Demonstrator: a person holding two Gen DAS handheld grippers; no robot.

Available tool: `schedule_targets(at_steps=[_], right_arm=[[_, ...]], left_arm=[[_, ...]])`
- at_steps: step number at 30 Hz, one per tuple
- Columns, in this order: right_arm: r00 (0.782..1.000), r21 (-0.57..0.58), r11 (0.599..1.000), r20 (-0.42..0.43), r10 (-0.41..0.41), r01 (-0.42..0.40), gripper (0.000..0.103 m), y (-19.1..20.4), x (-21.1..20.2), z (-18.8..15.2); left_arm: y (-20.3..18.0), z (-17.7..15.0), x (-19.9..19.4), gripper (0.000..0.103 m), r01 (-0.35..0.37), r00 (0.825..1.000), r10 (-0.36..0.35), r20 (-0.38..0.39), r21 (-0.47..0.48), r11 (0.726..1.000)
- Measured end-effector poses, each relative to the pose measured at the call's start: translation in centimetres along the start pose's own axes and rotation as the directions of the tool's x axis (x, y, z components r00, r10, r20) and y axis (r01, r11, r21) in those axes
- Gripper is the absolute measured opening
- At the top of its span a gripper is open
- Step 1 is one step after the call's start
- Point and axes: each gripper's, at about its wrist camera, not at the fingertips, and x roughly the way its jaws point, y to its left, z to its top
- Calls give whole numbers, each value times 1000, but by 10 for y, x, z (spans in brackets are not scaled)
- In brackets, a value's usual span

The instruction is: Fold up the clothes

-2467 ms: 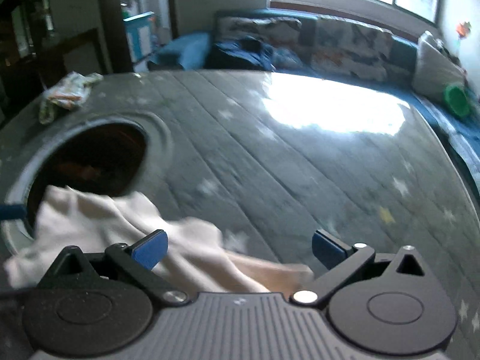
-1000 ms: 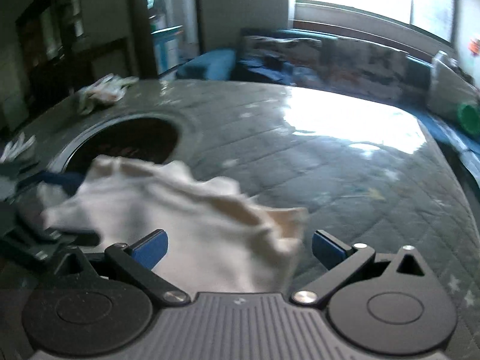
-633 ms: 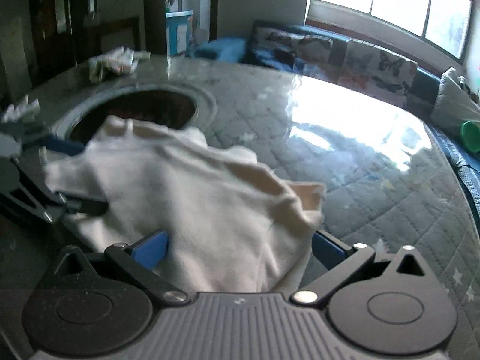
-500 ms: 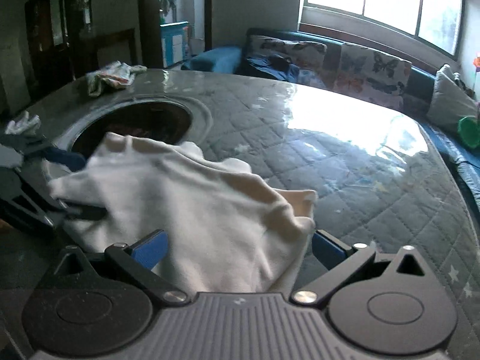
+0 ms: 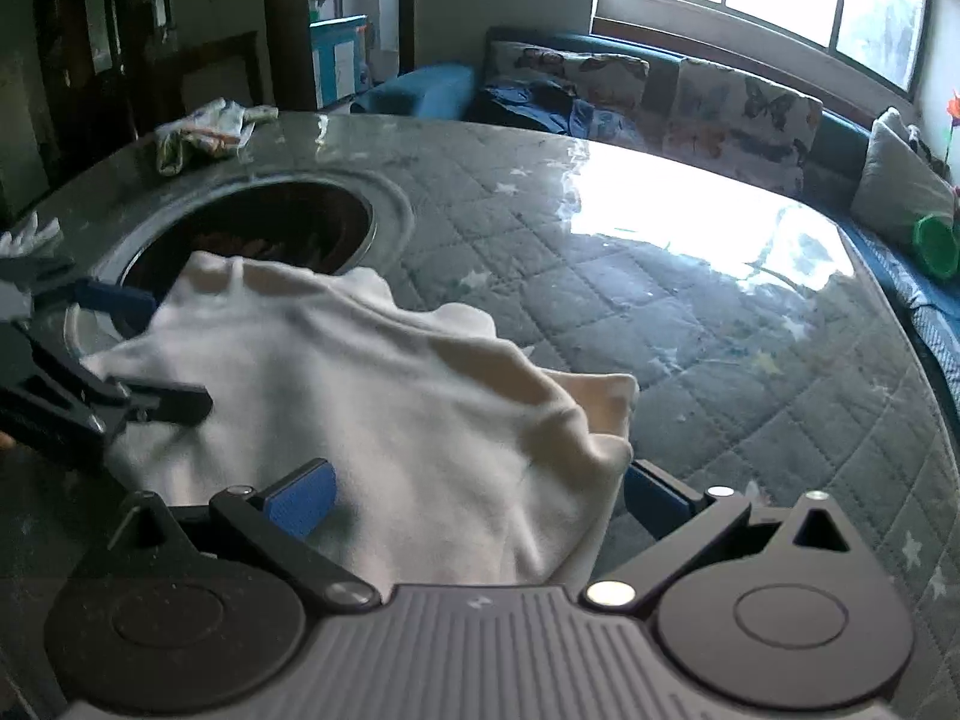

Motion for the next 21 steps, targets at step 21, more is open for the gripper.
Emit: schedule_targets(at_steps=[21], right_arm=[[998, 77, 996, 41, -38, 34, 103, 14, 1, 7]], left_arm=[[14, -2, -19, 103, -85, 995, 86, 41, -25, 996]])
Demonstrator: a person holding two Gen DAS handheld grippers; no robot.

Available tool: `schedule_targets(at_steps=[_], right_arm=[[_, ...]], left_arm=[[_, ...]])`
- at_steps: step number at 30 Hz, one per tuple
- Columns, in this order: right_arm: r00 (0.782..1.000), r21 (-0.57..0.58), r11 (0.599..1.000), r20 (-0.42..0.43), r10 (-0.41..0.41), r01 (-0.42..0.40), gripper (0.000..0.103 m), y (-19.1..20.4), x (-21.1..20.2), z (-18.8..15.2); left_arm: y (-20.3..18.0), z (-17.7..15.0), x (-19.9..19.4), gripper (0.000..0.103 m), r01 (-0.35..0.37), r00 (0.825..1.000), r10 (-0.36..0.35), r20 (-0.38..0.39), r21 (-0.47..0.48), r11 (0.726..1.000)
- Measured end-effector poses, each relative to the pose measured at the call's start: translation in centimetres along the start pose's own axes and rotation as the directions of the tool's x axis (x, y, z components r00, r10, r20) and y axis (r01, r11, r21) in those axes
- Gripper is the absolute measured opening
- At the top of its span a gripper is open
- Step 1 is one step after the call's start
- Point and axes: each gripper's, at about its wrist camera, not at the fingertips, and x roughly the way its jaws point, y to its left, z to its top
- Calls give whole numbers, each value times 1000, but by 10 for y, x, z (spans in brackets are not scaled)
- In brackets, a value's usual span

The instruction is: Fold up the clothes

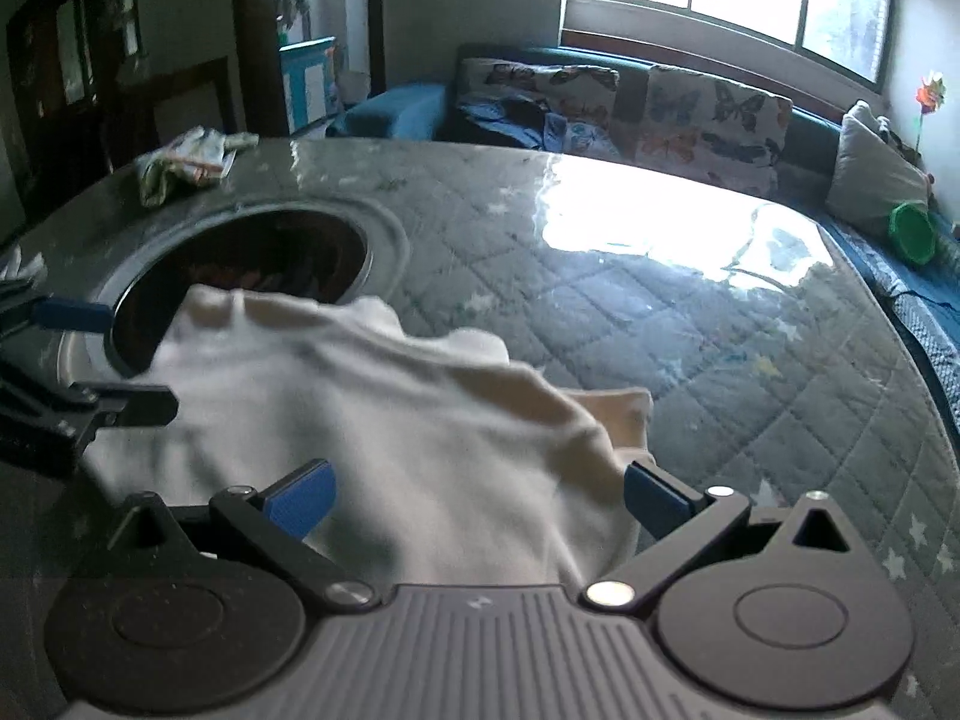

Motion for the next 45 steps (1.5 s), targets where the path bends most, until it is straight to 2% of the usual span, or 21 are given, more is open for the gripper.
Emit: schedule_targets(at_steps=[2, 6, 14, 21, 28, 38, 42, 45], right_arm=[[1000, 12, 1000, -9, -6, 7, 103, 0, 8, 0], [999, 8, 1000, -43, -11, 11, 103, 2, 22, -8], [1000, 14, 1000, -2, 20, -20, 103, 5, 17, 14], [999, 41, 999, -31, 37, -35, 103, 11, 44, 21], [997, 43, 997, -38, 61, -59, 103, 11, 53, 17], [996, 26, 996, -28, 82, -82, 103, 7, 46, 12], [995, 16, 995, -3, 101, -101, 103, 7, 32, 11], [993, 12, 993, 2, 120, -120, 98, 6, 18, 5]], left_arm=[[0, -3, 7, 103, -20, 1000, 21, -18, 16, 1000], [5, -11, 14, 103, -5, 999, 5, -40, -14, 1000], [6, 9, 6, 103, 1, 1000, -1, 3, -32, 999], [6, 4, 27, 103, -14, 998, 12, -55, -31, 999], [14, -1, 34, 103, 15, 997, -21, -72, -77, 997], [14, 0, 27, 103, 11, 998, -16, -65, -84, 996], [14, -1, 15, 103, 15, 999, -18, -38, -87, 996], [13, -3, 4, 103, 11, 1000, -12, -13, -73, 997]])
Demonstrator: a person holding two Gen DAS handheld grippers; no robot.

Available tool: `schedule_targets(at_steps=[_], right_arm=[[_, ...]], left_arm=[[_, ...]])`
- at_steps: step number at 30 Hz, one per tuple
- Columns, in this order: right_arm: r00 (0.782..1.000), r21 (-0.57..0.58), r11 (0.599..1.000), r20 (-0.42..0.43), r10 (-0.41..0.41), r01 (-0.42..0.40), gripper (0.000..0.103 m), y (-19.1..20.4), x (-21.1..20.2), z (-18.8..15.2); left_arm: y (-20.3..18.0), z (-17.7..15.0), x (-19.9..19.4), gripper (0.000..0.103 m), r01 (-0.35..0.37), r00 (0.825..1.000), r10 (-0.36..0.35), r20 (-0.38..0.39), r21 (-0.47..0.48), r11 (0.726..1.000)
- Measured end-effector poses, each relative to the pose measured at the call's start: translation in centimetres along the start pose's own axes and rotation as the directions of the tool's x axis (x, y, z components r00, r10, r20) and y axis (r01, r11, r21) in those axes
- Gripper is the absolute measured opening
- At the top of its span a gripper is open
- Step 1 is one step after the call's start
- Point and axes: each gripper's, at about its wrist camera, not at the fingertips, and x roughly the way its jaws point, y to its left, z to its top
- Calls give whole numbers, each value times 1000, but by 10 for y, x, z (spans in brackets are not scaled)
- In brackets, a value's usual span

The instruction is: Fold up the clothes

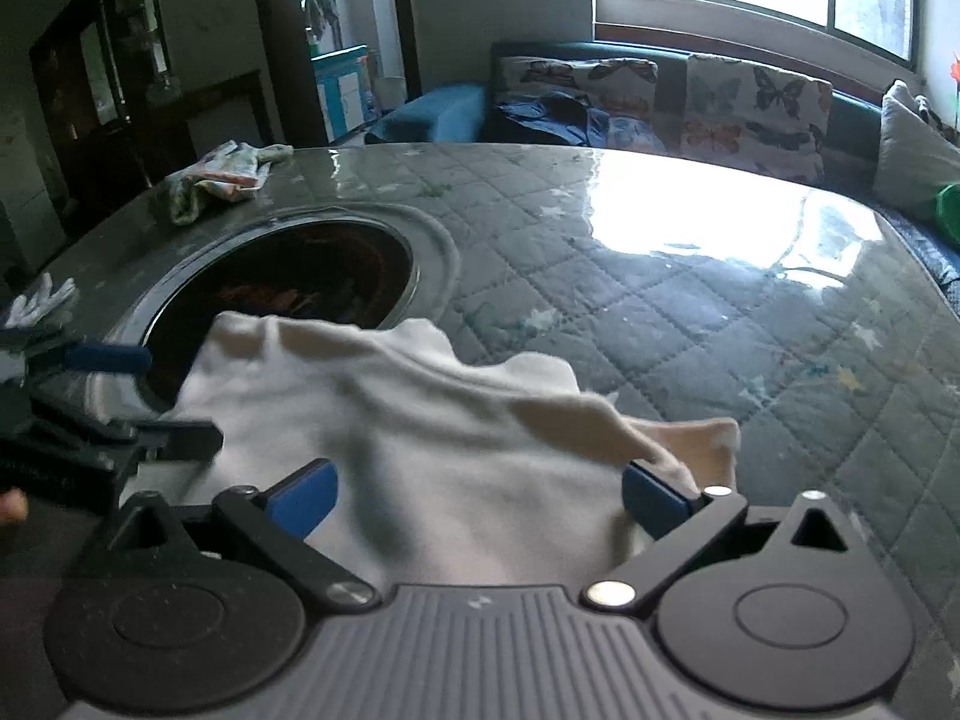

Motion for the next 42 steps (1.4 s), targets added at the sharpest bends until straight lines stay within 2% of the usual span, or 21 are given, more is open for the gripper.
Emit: schedule_targets(at_steps=[6, 9, 12, 18, 19, 20, 21, 23, 27, 29, 36, 42], right_arm=[[999, -6, 999, 12, 33, -33, 88, 1, -21, -22], [999, 4, 999, 27, 32, -32, 83, -2, -23, -29], [999, -1, 1000, 32, 15, -15, 80, -4, -25, -31], [998, 16, 1000, 64, 18, -19, 76, -6, -37, -28], [998, 20, 1000, 59, 7, -9, 74, -6, -36, -28], [999, 25, 1000, 54, -3, 1, 67, -7, -35, -28], [999, 33, 999, 46, -9, 7, 65, -10, -33, -28], [1000, 57, 998, 30, -10, 8, 64, -16, -29, -32], [999, 65, 998, 53, 2, -5, 61, -18, -38, -36], [998, 54, 999, 61, 3, -6, 56, -16, -45, -38], [999, 45, 999, 34, -10, 8, 54, -18, -44, -42], [999, 50, 999, 40, -20, 18, 54, -23, -33, -25]], left_arm=[[-5, -10, -8, 102, -24, 999, 23, 24, 37, 999], [-7, -17, -4, 101, -37, 999, 36, 6, 50, 998], [-5, -22, -1, 101, -35, 999, 35, -11, 34, 999], [-1, -19, -14, 101, -36, 999, 35, 24, 13, 999], [-1, -18, -15, 101, -33, 999, 33, 28, 8, 999], [-1, -18, -15, 101, -36, 999, 35, 29, 4, 999], [-1, -18, -14, 101, -42, 999, 42, 27, 4, 999], [0, -20, -11, 101, -49, 999, 49, 11, 6, 999], [4, -25, -10, 101, -51, 999, 51, -5, -14, 999], [3, -25, -10, 101, -53, 999, 53, -3, -9, 999], [4, -31, -7, 101, -46, 999, 46, -17, -3, 999], [7, -25, -16, 101, -41, 999, 41, 3, -19, 999]])
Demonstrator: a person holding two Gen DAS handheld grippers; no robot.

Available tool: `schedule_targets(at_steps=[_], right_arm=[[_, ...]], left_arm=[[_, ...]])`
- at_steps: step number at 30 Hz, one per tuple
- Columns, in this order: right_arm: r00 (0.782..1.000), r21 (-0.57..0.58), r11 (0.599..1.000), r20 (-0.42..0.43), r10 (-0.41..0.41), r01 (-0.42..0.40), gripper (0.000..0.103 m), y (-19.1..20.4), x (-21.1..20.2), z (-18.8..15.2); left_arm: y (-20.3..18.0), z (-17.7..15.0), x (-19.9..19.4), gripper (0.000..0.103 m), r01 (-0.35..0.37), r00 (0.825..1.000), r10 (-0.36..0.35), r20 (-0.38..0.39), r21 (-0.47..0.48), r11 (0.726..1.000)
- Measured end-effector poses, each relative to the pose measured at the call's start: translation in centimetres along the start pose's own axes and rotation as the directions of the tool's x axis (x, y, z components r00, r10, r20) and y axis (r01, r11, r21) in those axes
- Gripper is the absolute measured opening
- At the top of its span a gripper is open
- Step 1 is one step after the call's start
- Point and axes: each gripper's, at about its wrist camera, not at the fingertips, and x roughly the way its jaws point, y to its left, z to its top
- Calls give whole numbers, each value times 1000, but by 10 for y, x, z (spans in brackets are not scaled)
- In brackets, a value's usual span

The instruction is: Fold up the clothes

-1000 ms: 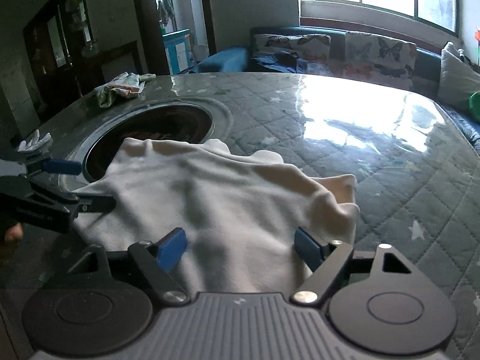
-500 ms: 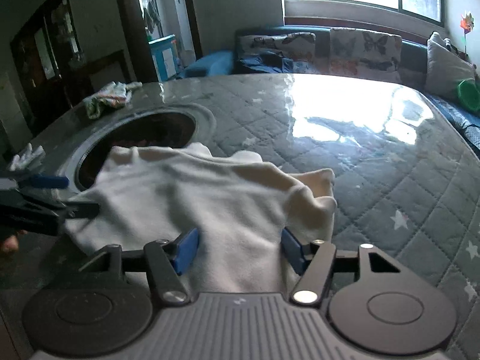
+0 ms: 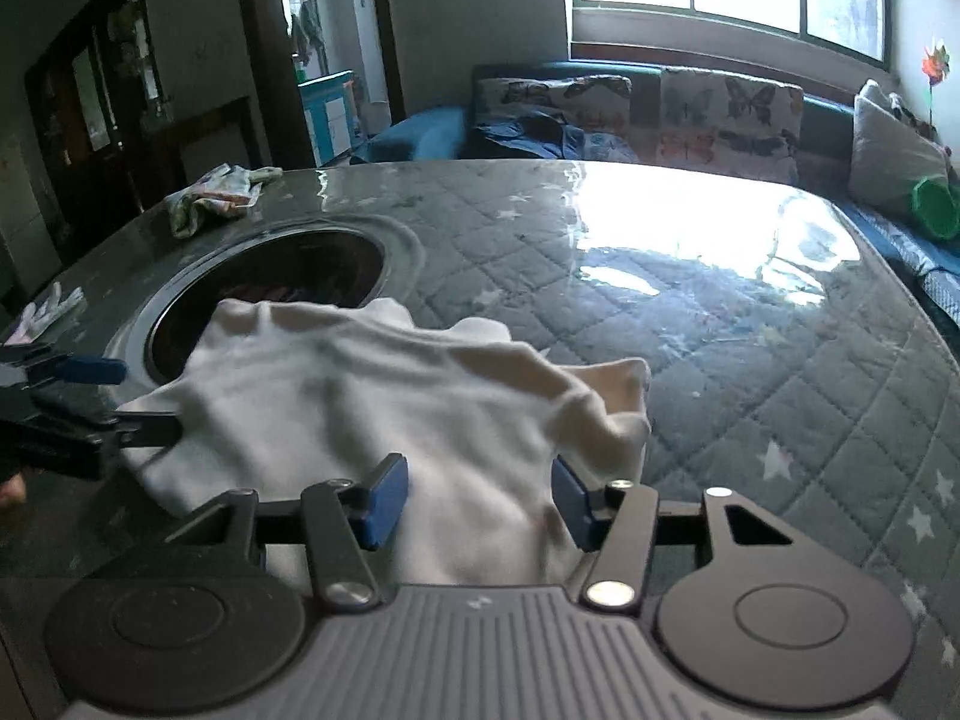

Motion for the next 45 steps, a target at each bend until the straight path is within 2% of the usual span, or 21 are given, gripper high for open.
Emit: schedule_targets(at_steps=[6, 13, 20, 25, 30, 31, 35, 40, 45], right_arm=[[1000, 17, 1000, -17, -11, 11, 53, -4, 16, 6], [1000, 27, 1000, -21, -9, 10, 54, -2, 23, 8], [1000, 16, 1000, 1, -8, 8, 57, -3, 10, 9], [1000, 90, 996, -7, -9, 10, 58, -20, 6, 1], [1000, 140, 990, 26, -12, 9, 62, -31, -6, -5], [999, 124, 992, 29, -24, 20, 67, -30, -7, -5], [998, 76, 996, 35, -45, 42, 68, -27, -9, -7], [998, 127, 991, 11, -54, 52, 68, -38, 2, -8], [999, 186, 982, 22, -28, 24, 68, -48, 7, -12]], left_arm=[[1, 12, -1, 99, 18, 1000, -18, 16, -31, 999], [3, 19, 22, 95, -29, 999, 28, -19, -62, 998], [8, 17, 20, 95, -21, 999, 18, -32, -88, 996], [10, 18, 19, 95, 7, 998, -13, -56, -111, 994], [9, 18, 20, 95, 0, 998, -8, -65, -122, 993], [9, 19, 21, 95, -2, 998, -6, -68, -123, 992], [9, 22, 26, 95, -11, 997, 0, -80, -140, 990], [9, 22, 30, 96, -17, 997, 7, -75, -128, 992], [13, 22, 36, 97, -8, 998, -1, -66, -137, 991]])
